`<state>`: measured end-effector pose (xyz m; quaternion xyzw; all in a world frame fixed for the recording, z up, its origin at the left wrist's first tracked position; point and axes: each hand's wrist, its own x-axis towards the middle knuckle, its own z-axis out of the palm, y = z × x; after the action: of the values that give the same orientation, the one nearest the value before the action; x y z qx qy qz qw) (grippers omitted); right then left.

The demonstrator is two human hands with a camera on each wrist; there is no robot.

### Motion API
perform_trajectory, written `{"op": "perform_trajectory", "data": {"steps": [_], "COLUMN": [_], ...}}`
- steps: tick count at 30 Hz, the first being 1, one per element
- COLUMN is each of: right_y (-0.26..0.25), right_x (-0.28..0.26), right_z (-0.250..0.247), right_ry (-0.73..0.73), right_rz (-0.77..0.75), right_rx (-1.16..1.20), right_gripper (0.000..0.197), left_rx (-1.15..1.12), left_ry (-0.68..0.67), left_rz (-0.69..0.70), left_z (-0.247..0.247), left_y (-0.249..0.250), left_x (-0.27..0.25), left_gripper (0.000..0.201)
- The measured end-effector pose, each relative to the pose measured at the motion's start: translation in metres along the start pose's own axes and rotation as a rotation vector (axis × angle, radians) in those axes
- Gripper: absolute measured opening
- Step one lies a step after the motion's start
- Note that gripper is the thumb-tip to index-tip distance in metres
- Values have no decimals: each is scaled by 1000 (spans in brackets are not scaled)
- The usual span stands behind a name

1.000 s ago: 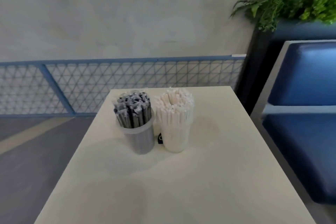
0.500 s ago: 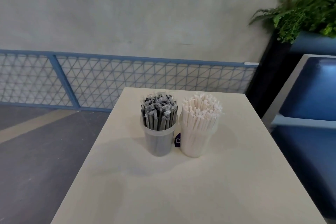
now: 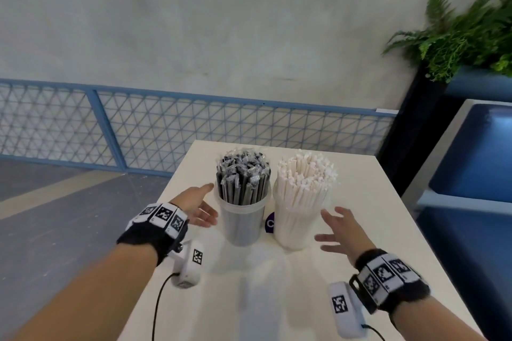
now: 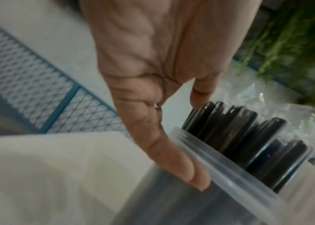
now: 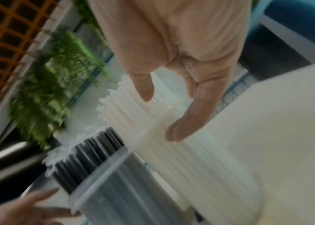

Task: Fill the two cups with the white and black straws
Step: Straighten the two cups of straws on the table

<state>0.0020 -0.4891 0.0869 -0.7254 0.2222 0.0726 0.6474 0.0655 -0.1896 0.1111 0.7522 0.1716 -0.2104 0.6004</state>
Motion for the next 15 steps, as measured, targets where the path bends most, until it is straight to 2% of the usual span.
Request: {"op": "perform_trajectory", "data": {"steps": [2,4,8,11,15], "right_y": [-9,-13,-12,-16,-28], "right_x": [6,13,26,37,51], "right_z": [11,20,28,25,20], "right_ry": [-22,-37,-87,-95,-77], "right_rz": [53,93,126,110,92], "right_rx": [144,241,368,479,513], "right_gripper": [70,70,39,30,11], "left_rx": [-50,-45,-73,-112,-156], "left_ry": [-37,-39,-9,17,11], "left_rz": [-41,-51,2,33,68], "left_z": [15,27,34,36,45], "left_y": [5,6,3,5,18], "left_x": [7,12,23,34,51], "left_gripper": [40,43,32,26,18]}}
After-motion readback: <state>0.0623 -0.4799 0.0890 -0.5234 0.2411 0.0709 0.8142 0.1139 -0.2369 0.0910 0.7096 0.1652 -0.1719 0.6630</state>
